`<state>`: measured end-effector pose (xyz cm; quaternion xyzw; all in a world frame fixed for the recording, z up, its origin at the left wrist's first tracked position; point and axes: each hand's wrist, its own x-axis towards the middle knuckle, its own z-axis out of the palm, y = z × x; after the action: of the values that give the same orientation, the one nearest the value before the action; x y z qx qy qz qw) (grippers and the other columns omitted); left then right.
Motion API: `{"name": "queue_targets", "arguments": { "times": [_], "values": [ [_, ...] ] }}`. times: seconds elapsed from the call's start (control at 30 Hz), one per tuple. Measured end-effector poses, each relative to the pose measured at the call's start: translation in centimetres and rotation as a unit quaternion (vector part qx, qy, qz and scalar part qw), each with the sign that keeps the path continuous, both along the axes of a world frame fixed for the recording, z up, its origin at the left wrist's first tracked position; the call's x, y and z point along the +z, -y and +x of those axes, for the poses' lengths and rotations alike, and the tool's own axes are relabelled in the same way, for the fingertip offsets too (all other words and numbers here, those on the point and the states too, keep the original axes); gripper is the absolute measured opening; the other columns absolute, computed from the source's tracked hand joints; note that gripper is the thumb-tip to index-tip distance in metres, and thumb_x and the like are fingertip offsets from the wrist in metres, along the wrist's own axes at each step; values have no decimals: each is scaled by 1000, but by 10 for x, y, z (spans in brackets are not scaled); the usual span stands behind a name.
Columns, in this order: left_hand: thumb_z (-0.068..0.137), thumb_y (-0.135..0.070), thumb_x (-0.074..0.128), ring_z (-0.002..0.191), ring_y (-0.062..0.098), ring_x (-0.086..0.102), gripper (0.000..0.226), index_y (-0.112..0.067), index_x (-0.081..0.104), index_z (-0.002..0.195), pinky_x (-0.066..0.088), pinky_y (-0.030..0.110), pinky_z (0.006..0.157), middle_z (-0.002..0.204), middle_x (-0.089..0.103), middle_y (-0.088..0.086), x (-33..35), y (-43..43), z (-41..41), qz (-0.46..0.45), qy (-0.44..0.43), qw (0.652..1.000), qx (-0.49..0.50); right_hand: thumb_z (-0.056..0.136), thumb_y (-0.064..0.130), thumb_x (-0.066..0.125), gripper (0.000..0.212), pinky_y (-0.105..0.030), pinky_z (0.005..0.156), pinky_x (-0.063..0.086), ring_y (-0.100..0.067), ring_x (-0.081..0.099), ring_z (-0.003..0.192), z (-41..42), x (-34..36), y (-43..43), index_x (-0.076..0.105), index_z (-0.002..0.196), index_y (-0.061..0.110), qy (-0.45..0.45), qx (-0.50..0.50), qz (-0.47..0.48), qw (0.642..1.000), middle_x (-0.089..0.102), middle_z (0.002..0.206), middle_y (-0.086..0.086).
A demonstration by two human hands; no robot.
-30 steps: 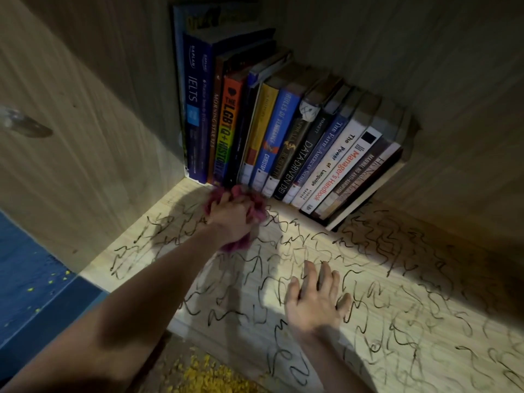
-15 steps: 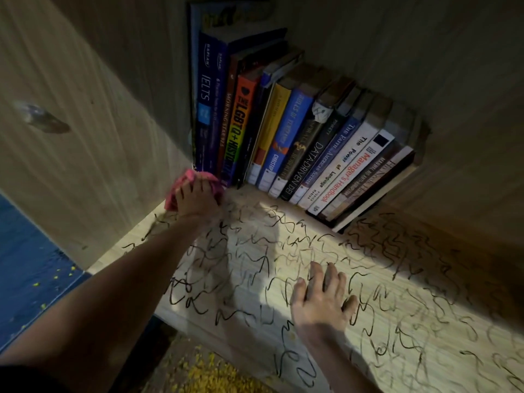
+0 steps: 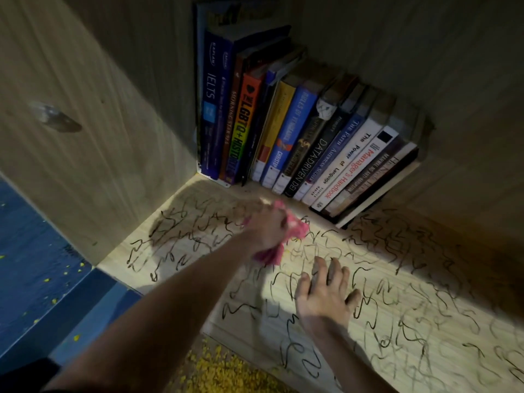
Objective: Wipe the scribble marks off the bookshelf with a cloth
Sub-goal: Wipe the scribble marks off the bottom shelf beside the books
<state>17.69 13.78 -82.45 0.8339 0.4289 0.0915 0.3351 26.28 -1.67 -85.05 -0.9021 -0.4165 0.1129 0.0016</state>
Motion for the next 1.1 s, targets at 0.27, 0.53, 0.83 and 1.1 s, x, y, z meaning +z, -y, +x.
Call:
{"name": "queue_targets", "arguments": {
  "times": [0.27, 0.53, 0.83, 1.1],
  "values": [
    [97, -49, 39, 132, 32, 24, 44, -37, 40, 139, 20, 46, 108, 151, 32, -7, -17, -50, -28, 146, -136, 977, 72, 63, 51, -20, 94, -52, 115, -3, -23, -9, 147, 2, -7, 0, 4, 151, 32, 14, -2, 8, 1000, -4, 160, 1],
    [98, -48, 42, 140, 28, 18, 41, -40, 45, 138, 15, 48, 113, 154, 29, -3, -7, -10, -3, 85, -111, 988, -64, 78, 47, -9, 78, -51, 116, -4, -26, -6, 147, 2, -6, 3, 13, 150, 28, -5, 18, 55, 998, 3, 160, -3],
    [91, -25, 61, 110, 14, 57, 25, -24, 67, 115, 38, 39, 108, 118, 64, 0, -3, 52, -18, -112, 55, 985, -119, 93, 47, 4, 64, -31, 117, 5, -11, 8, 146, 44, 7, 35, 24, 150, 24, -72, 136, 73, 985, 12, 160, 3],
    [101, -48, 28, 141, 28, 17, 46, -36, 34, 146, 13, 48, 113, 158, 19, -14, -24, 1, 1, 114, -128, 984, 51, 76, 52, -19, 81, -31, 111, -18, 4, -22, 135, 59, -2, 56, 3, 151, 35, -21, 178, 39, 983, -10, 158, 16]
  ]
}}
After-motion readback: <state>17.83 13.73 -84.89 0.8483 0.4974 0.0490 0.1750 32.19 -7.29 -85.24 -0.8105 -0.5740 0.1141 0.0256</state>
